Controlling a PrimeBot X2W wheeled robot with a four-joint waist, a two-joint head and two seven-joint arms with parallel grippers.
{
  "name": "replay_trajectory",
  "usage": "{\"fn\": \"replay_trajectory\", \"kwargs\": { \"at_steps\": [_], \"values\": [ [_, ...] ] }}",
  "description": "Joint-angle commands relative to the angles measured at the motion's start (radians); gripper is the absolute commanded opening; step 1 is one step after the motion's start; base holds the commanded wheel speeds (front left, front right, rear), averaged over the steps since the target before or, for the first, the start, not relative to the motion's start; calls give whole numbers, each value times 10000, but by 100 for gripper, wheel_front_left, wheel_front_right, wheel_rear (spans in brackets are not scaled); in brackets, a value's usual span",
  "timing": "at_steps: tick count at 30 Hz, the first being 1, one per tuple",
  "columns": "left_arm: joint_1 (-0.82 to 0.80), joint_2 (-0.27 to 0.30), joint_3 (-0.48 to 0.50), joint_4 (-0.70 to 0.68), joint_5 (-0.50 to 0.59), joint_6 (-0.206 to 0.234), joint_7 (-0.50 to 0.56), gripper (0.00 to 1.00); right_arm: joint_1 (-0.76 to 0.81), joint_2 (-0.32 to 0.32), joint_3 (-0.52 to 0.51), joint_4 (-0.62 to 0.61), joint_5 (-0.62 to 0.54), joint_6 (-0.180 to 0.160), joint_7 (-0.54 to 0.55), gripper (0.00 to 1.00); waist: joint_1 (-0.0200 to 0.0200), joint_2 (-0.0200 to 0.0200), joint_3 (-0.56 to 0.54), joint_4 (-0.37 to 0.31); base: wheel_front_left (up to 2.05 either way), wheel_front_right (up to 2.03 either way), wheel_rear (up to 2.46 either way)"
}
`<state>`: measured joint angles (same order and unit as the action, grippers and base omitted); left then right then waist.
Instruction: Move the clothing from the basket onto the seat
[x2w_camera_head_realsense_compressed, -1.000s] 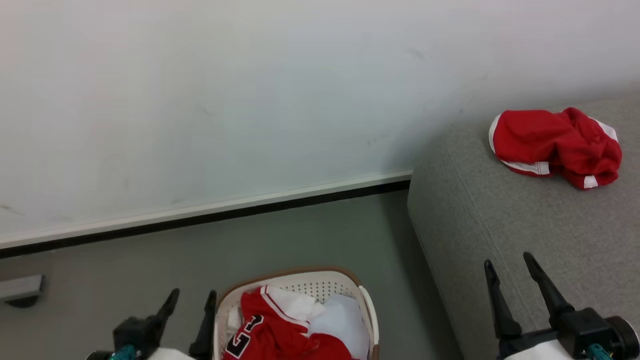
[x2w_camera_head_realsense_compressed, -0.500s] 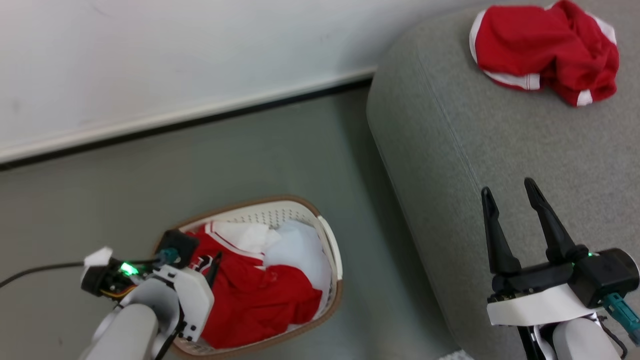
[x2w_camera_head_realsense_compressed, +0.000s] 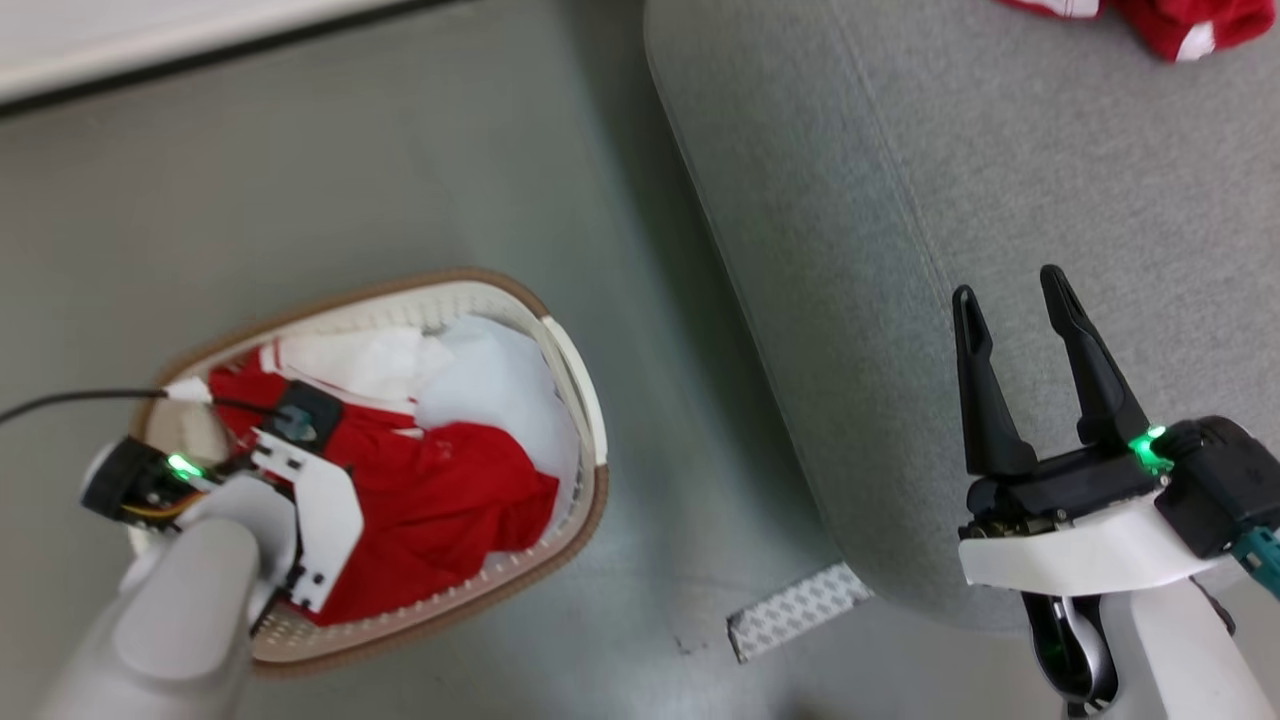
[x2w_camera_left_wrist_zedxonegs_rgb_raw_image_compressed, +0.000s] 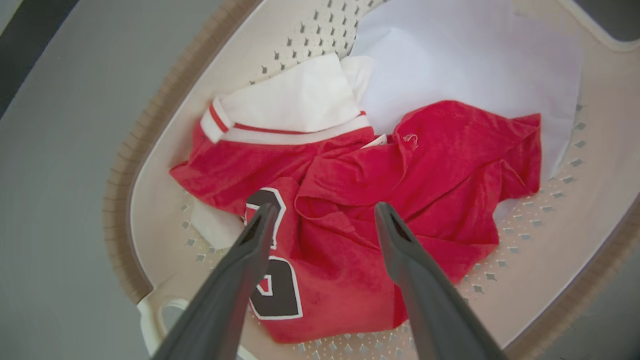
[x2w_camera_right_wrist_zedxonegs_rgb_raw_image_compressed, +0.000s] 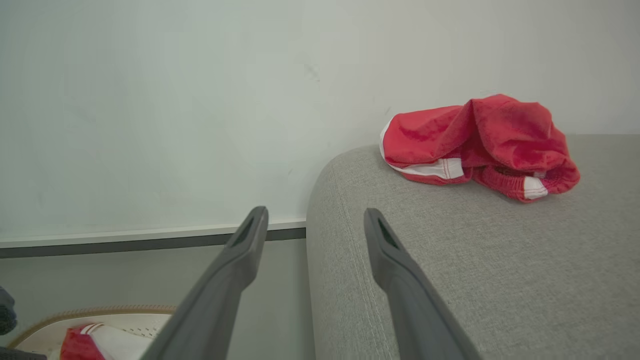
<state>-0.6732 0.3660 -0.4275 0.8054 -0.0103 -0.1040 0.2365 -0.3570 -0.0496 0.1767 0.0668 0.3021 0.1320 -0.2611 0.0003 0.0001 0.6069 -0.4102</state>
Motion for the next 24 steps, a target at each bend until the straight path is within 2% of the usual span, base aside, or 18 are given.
{"fn": "replay_trajectory", "kwargs": {
  "at_steps": [1,10,12,14,15,16,17,18,21,24],
  "values": [
    [-257,147,3,163,81,48,-10,100,-233,11,28,-62,100,-25,-28,100,-3,-1,582,-275,0,0,0],
    [-1250,722,-297,1132,583,322,165,100,-749,7,320,-430,467,-25,-28,100,-3,-1,1629,-360,0,0,0],
    [-1446,835,-428,1305,721,329,214,100,-796,5,334,-570,1203,-25,-26,100,-3,-1,1845,-376,0,0,0],
    [-1656,879,-547,1430,858,343,194,98,-917,11,476,-696,1409,-25,-28,100,-3,-1,2029,-395,0,0,0],
    [-1733,912,-571,1491,874,357,180,86,-935,10,569,-738,1584,-25,-28,100,-3,-1,2118,-405,0,0,0],
    [-1803,918,-612,1559,914,379,165,59,-949,7,648,-790,1691,-25,-27,100,-3,-1,2178,-416,0,0,0],
    [-1846,918,-648,1626,939,409,110,26,-961,5,714,-824,1724,-25,-28,100,-3,-1,2216,-431,0,0,0],
    [-1887,872,-689,1658,956,414,74,0,-954,4,759,-850,1750,-25,-28,100,-3,-1,2232,-440,0,0,0],
    [-1950,749,-668,1765,777,468,-287,0,-888,4,804,-889,1787,-25,-28,100,-3,-1,2217,-416,0,0,0],
    [-1872,316,-536,1806,423,507,-720,0,-731,2,669,-698,1610,-25,-28,100,-3,-1,1927,-260,0,0,0]
  ]
}}
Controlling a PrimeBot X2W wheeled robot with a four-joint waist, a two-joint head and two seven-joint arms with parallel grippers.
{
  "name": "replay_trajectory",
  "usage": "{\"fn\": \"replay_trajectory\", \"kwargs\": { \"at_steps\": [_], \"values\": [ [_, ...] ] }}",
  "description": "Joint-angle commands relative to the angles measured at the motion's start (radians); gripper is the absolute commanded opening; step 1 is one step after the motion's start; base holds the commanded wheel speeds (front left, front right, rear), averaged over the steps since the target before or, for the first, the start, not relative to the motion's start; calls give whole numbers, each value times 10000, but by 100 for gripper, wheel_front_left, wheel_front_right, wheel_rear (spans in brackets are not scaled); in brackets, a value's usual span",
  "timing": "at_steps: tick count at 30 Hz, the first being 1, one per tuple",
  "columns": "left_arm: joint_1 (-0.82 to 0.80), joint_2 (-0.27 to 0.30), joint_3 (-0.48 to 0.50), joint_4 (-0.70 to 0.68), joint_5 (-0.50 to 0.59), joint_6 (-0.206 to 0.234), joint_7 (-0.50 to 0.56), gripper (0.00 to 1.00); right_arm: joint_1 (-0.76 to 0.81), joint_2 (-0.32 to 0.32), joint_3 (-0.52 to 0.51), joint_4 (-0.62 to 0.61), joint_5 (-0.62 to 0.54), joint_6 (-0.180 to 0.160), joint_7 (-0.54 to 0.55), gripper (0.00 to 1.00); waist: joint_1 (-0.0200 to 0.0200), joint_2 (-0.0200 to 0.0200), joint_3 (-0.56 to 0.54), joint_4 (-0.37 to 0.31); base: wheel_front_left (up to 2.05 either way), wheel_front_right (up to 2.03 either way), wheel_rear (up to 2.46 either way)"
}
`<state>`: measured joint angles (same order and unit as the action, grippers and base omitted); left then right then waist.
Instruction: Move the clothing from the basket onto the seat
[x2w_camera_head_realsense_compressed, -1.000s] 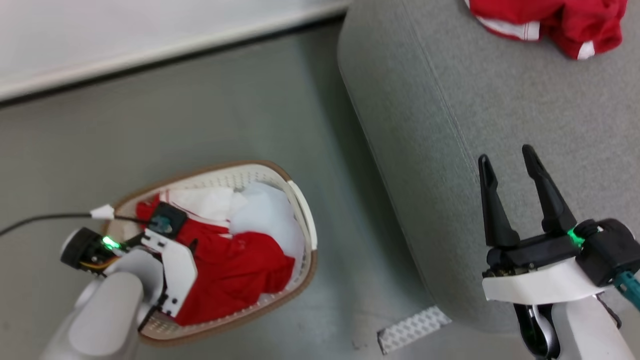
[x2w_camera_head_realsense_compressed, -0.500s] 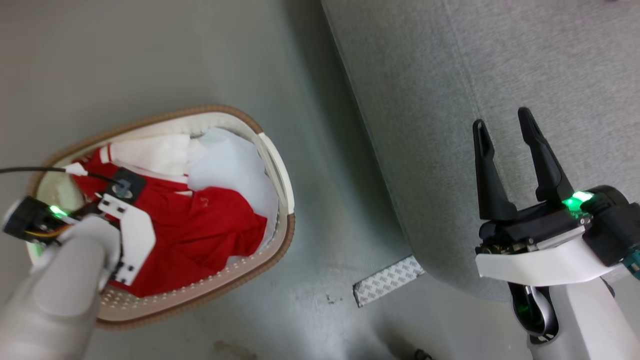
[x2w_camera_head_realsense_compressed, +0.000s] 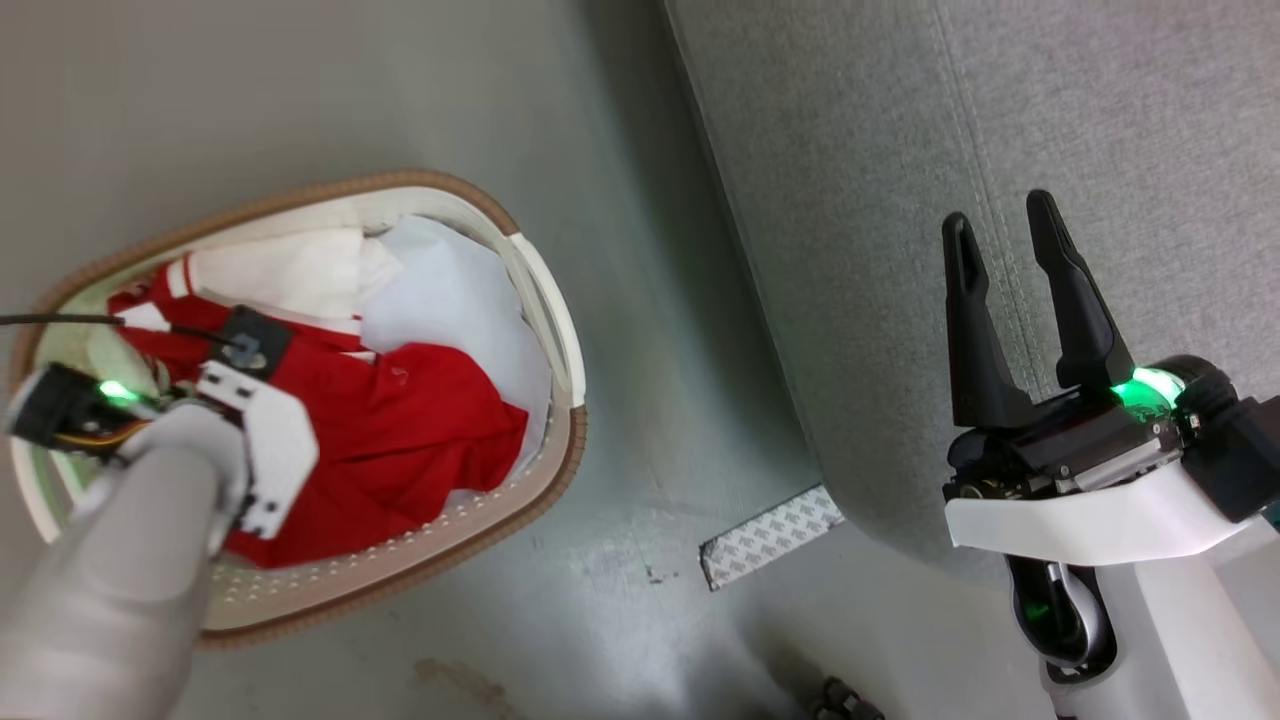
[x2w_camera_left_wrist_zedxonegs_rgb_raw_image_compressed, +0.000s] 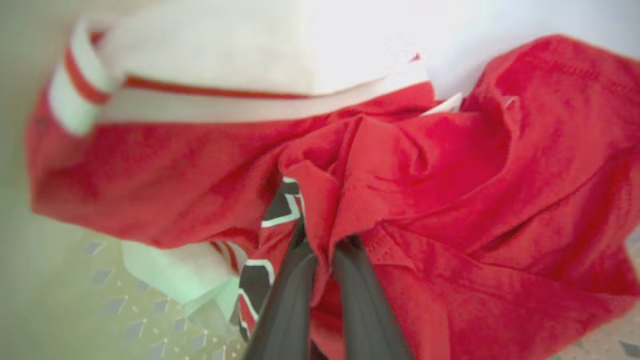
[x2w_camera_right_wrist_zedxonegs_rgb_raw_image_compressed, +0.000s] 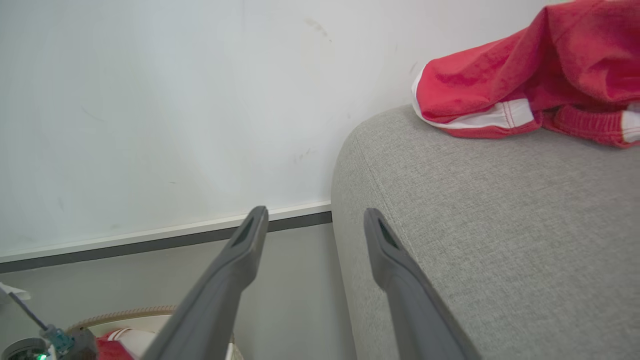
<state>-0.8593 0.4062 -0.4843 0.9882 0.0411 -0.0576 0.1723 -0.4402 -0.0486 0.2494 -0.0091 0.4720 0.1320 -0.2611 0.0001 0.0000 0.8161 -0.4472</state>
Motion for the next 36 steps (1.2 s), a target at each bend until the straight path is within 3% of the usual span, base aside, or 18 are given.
{"fn": "replay_trajectory", "kwargs": {
  "at_steps": [1,9,18,25,36],
  "values": [
    [59,-223,103,-28,-251,67,-324,0,159,-9,-118,150,-151,-25,-28,100,-1,0,-333,192,0,0,0],
    [1117,-1511,452,58,-1238,127,-2281,0,1084,-15,-1039,901,-899,-25,-28,100,-1,0,-2645,1297,0,0,0],
    [2442,-2605,636,-582,-2164,-30,-3559,0,2366,-22,-1738,1632,-1747,-25,-28,100,-1,0,-5451,2638,0,0,0],
    [3715,-2901,880,-2117,-2788,93,-4001,0,3123,-22,-1846,1933,-1916,-25,-28,100,-1,0,-7083,3151,0,0,0],
    [5909,-2623,1560,-5679,-3415,963,-4099,0,4143,-13,-1823,2164,-2366,-25,-28,100,-1,0,-8489,3526,0,0,0]
  ]
}}
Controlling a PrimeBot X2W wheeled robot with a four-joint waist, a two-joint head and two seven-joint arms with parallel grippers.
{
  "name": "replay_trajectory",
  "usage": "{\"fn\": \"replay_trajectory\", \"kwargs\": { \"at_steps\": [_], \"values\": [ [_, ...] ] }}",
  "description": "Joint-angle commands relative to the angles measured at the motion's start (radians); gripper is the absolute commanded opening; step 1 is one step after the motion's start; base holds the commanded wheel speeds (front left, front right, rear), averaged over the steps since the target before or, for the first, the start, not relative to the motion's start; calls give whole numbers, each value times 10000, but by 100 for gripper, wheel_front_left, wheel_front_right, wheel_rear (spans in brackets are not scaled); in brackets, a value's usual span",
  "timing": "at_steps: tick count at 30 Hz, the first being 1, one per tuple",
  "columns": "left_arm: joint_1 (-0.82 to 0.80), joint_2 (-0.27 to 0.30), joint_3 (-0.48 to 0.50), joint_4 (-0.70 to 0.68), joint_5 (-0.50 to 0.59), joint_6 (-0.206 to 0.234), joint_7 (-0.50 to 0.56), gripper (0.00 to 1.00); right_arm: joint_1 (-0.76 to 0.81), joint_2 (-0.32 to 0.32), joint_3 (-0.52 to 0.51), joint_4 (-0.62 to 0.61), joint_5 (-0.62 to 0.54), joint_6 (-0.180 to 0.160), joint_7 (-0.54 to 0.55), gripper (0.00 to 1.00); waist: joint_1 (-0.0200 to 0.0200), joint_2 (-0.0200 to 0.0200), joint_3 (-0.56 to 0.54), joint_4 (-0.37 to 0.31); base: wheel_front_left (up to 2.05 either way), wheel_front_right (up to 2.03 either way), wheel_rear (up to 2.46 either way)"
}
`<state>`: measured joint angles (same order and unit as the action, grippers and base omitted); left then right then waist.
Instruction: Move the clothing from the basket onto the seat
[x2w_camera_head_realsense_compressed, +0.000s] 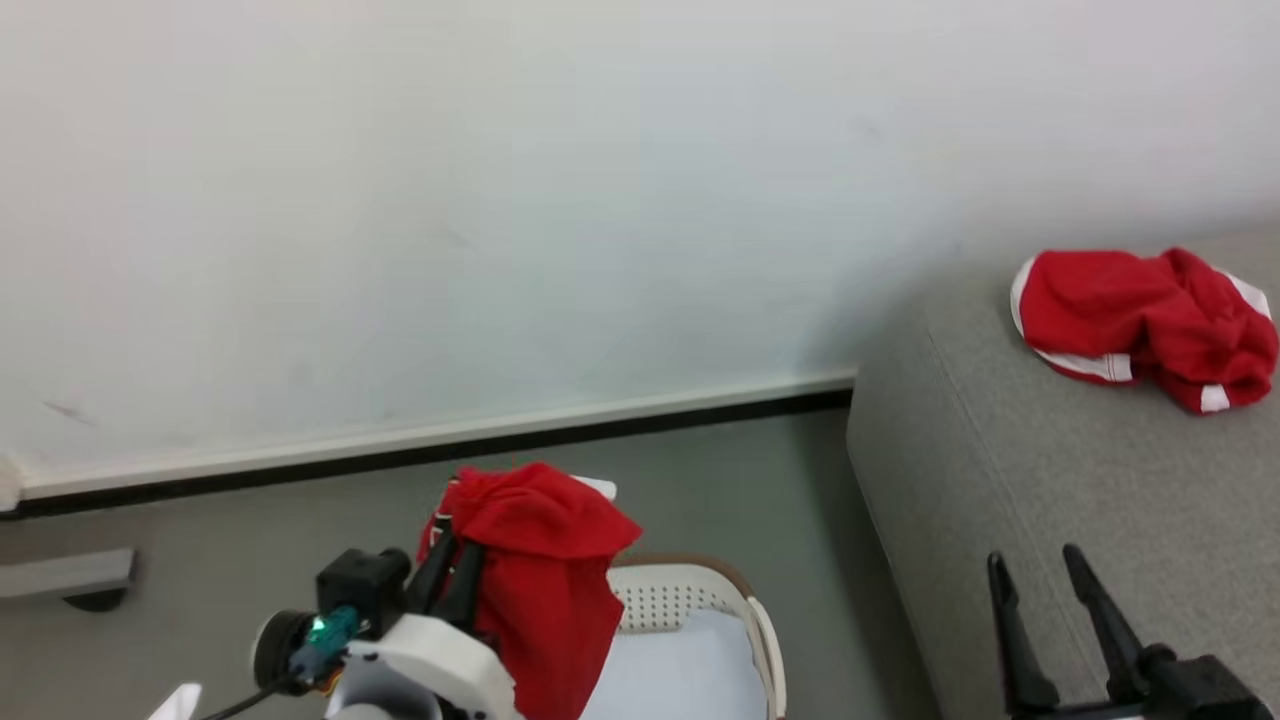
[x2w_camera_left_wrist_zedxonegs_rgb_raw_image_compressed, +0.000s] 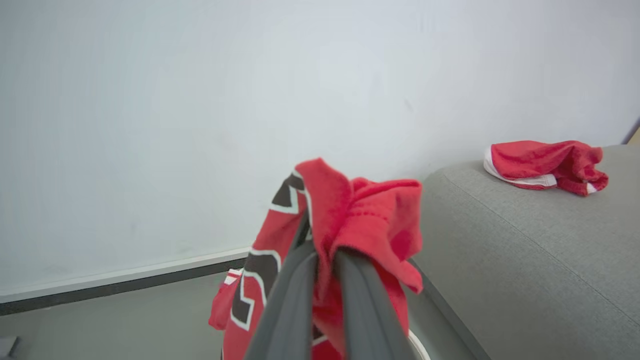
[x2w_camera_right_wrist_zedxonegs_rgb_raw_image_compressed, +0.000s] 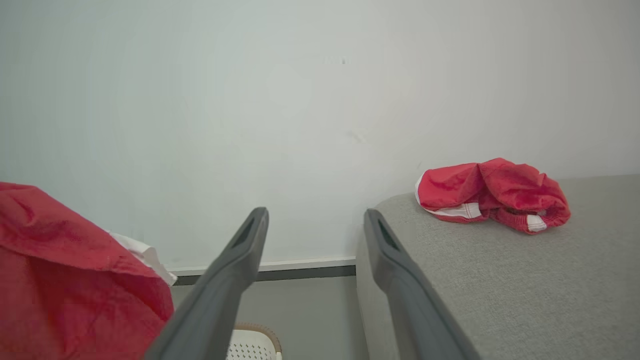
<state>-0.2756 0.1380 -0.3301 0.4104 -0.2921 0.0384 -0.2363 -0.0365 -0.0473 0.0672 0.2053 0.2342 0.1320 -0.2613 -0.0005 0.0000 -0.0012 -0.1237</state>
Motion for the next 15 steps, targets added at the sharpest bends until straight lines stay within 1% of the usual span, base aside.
{"fn": "replay_trajectory", "kwargs": {
  "at_steps": [1,4,7,12,15],
  "values": [
    [252,111,51,-228,-101,66,22,0,203,-31,15,45,-151,-25,-25,100,5,0,-407,348,0,0,0],
    [706,324,186,-1112,-146,163,-30,0,516,-30,166,138,-517,-25,-25,100,5,0,-640,478,0,0,0],
    [1200,469,300,-1727,-210,332,-6,0,809,-53,356,191,-532,-25,-26,100,5,0,-890,557,0,0,0],
    [1656,781,453,-2648,-277,521,373,0,1057,-87,619,172,-450,-25,-26,100,5,0,-1091,593,0,0,0],
    [1768,887,479,-3230,-311,613,636,0,1003,-143,995,109,-423,-26,-26,100,5,0,-1100,612,0,0,0]
  ]
}}
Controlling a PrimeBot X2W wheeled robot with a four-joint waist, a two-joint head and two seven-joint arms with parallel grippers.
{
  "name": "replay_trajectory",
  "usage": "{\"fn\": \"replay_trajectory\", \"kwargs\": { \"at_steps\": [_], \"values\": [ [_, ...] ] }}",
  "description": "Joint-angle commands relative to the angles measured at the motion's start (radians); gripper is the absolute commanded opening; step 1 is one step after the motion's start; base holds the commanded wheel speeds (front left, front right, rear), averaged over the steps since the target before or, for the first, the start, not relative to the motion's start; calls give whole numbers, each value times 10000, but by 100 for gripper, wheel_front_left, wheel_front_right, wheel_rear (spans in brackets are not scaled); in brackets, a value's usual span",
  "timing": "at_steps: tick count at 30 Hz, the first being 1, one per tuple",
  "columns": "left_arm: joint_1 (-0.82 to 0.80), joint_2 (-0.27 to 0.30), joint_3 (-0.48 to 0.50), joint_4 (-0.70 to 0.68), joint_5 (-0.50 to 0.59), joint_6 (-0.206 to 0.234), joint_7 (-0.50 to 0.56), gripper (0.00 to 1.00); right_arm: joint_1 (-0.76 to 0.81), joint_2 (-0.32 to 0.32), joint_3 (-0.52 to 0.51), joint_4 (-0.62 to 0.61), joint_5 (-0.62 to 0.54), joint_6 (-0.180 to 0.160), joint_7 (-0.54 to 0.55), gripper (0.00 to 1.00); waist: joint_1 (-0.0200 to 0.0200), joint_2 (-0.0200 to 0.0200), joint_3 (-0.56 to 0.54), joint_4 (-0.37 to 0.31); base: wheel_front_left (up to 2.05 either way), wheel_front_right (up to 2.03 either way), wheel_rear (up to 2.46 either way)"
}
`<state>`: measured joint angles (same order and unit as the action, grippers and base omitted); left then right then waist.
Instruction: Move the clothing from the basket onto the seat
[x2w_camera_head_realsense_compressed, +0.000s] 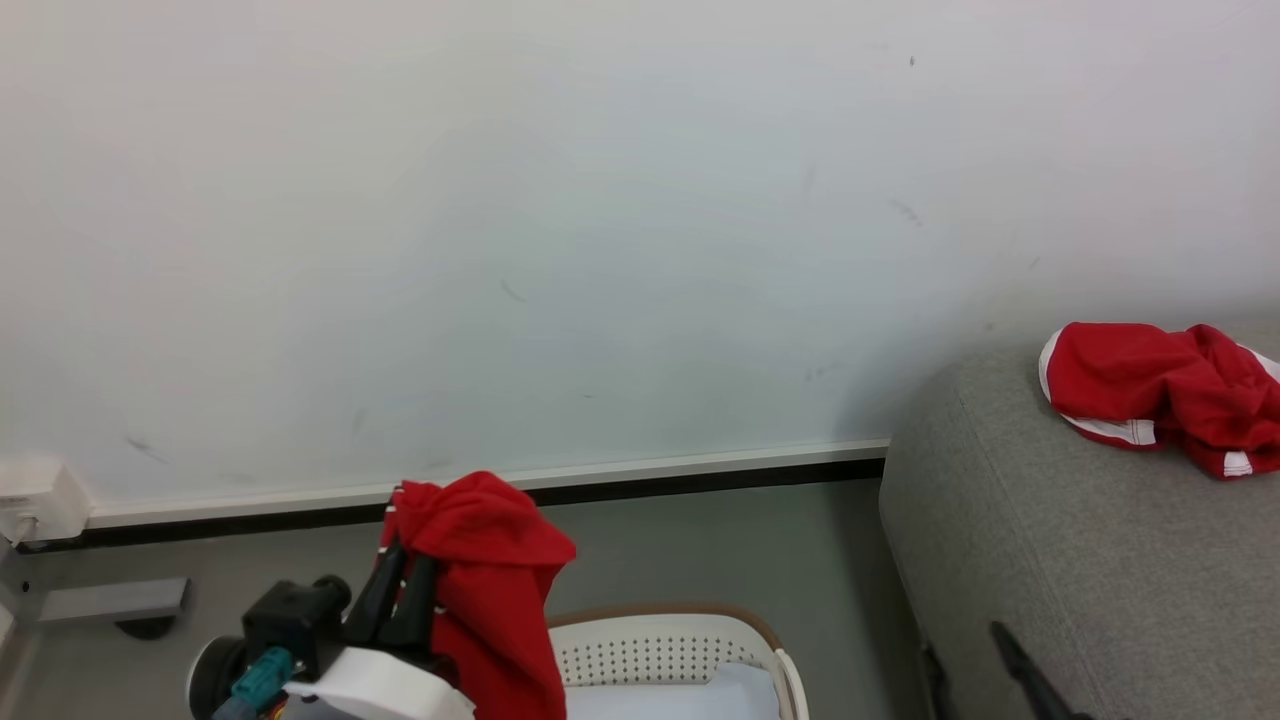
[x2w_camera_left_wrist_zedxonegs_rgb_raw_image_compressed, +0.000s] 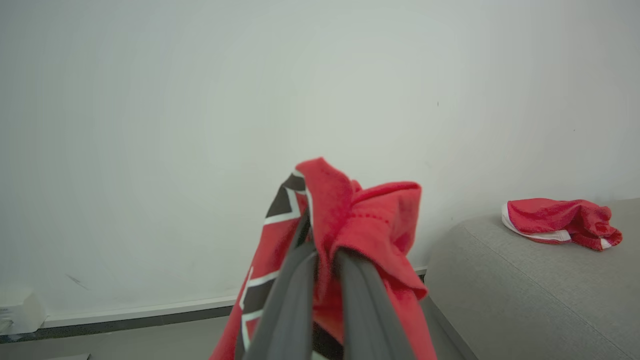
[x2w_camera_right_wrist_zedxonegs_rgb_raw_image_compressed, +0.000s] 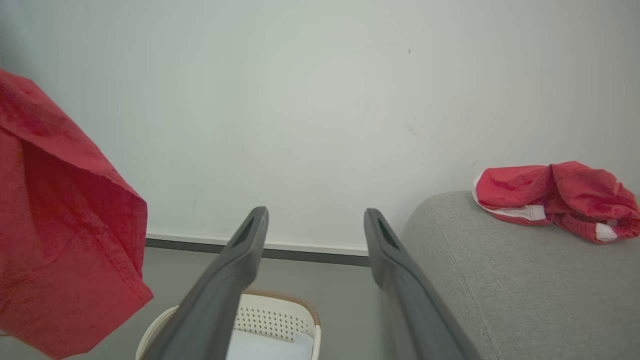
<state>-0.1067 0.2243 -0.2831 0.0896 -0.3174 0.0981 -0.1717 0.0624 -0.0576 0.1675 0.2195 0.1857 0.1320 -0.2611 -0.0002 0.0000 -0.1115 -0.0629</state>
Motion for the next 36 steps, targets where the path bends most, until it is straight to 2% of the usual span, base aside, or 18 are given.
{"fn": "replay_trajectory", "kwargs": {
  "at_steps": [1,6,12,16,21,28,34,35,36],
  "values": [
    [106,79,1,-209,-43,30,77,0,-28,-86,206,-64,148,-26,-28,100,2,0,7,18,0,0,0],
    [250,142,-192,-1162,-238,-137,623,0,-555,-882,1891,-179,391,-26,-28,100,2,0,54,69,0,0,0],
    [-37,166,-599,-1870,-248,-382,1139,0,-2131,-2122,4024,-375,1236,-26,20,100,2,0,116,80,0,0,0],
    [-320,123,-960,-1939,-367,-758,1306,0,-3545,-2967,5455,-524,2007,-26,266,100,2,0,192,79,0,0,0],
    [-640,63,-1614,-1990,-448,-1360,1562,0,-5064,-3614,7025,-533,2914,-26,507,100,2,0,323,132,0,0,0],
    [-1093,12,-2713,-1991,-608,-2024,1869,0,-6745,-4081,9513,-233,4424,-26,841,100,2,0,418,248,0,0,0],
    [-1363,48,-3497,-1784,-996,-2203,1925,0,-7555,-3832,10816,232,5686,-26,709,100,2,0,429,280,0,0,0],
    [-1400,43,-3564,-1733,-1060,-2215,1879,0,-7605,-3771,10892,264,5906,-26,639,98,2,0,419,284,0,0,0],
    [-1430,45,-3621,-1676,-1103,-2227,1830,0,-7693,-3741,10944,301,6054,-26,598,45,2,0,419,284,0,0,0]
  ]
}}
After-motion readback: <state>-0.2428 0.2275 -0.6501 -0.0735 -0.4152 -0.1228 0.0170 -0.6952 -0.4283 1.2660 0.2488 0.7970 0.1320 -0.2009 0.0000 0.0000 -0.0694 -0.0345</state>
